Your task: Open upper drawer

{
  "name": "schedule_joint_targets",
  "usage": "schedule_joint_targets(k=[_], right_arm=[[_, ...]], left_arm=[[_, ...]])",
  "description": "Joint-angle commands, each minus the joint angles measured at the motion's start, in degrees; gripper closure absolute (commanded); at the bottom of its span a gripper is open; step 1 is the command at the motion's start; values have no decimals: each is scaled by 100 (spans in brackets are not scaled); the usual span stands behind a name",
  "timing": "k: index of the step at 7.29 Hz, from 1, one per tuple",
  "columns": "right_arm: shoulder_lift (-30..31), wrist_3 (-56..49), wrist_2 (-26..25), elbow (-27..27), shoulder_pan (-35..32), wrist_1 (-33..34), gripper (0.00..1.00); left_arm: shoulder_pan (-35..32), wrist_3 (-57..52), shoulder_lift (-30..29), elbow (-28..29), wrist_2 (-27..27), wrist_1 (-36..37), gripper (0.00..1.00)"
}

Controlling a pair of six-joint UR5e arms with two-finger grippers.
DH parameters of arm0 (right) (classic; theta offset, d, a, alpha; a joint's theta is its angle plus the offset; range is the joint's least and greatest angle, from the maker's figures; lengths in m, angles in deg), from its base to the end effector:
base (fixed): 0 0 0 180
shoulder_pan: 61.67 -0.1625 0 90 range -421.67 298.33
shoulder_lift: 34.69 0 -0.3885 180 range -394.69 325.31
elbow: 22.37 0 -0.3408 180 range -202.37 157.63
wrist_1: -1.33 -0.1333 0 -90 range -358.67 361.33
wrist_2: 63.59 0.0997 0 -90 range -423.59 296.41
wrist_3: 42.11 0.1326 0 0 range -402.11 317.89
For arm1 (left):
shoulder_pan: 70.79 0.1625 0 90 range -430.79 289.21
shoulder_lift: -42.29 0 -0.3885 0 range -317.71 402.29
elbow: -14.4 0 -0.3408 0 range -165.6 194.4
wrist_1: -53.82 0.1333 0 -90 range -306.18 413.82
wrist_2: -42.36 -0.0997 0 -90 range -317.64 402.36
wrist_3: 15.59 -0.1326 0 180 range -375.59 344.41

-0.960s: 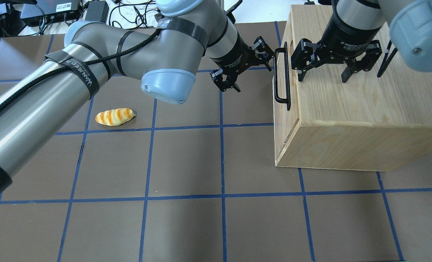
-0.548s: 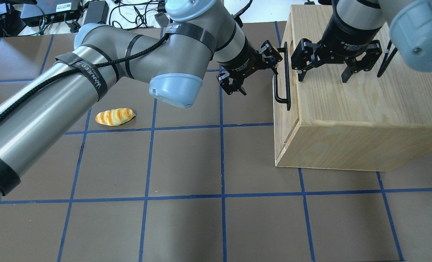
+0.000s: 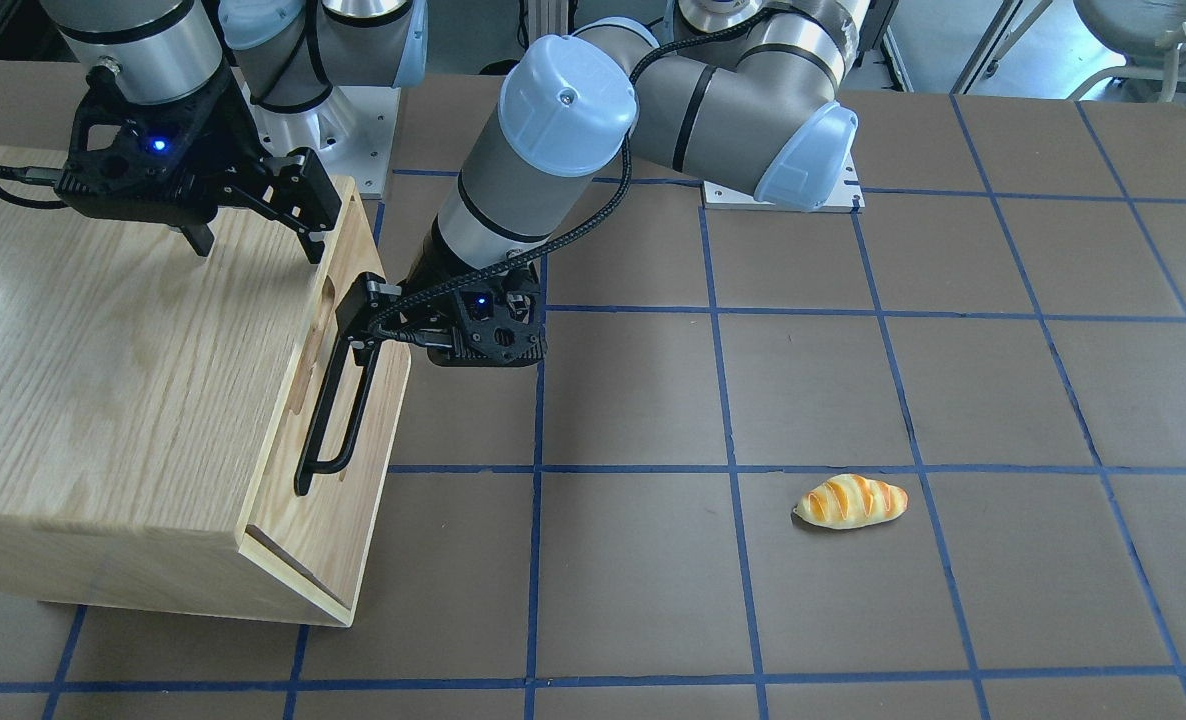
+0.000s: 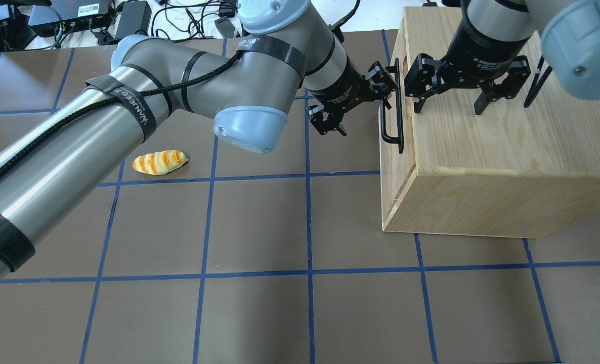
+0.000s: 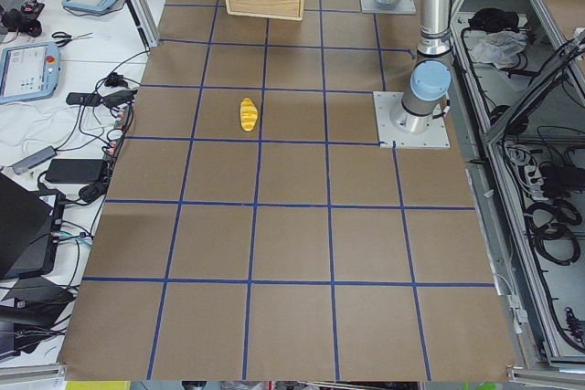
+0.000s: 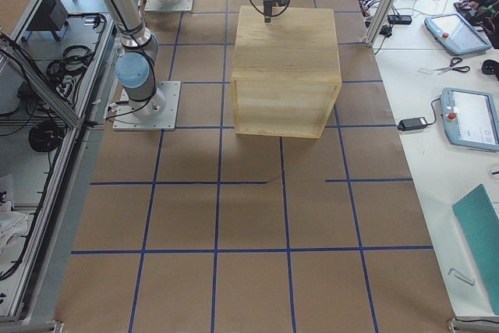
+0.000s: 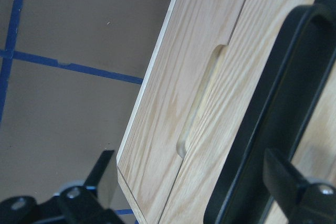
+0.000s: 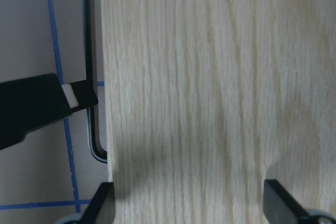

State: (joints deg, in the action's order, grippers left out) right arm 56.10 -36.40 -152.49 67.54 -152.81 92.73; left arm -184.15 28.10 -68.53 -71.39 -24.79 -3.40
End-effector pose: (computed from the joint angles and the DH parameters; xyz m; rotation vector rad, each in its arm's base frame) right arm 0.1446 -0.4375 0.4277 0.1238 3.1170 -0.0602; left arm -0.4053 -0.4725 0.3386 0.3938 -2.6282 0.0181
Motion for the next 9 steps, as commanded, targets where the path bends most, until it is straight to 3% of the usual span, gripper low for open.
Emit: schedule_joint_targets(k=[1,9], right_arm=[[0,0,-5,0,0,0,0],[0,0,4,0,9,0,0]], left_arm=[[-37,-45,-9,0,0,0,0],[-169,-167,-229,114,0,97,0]])
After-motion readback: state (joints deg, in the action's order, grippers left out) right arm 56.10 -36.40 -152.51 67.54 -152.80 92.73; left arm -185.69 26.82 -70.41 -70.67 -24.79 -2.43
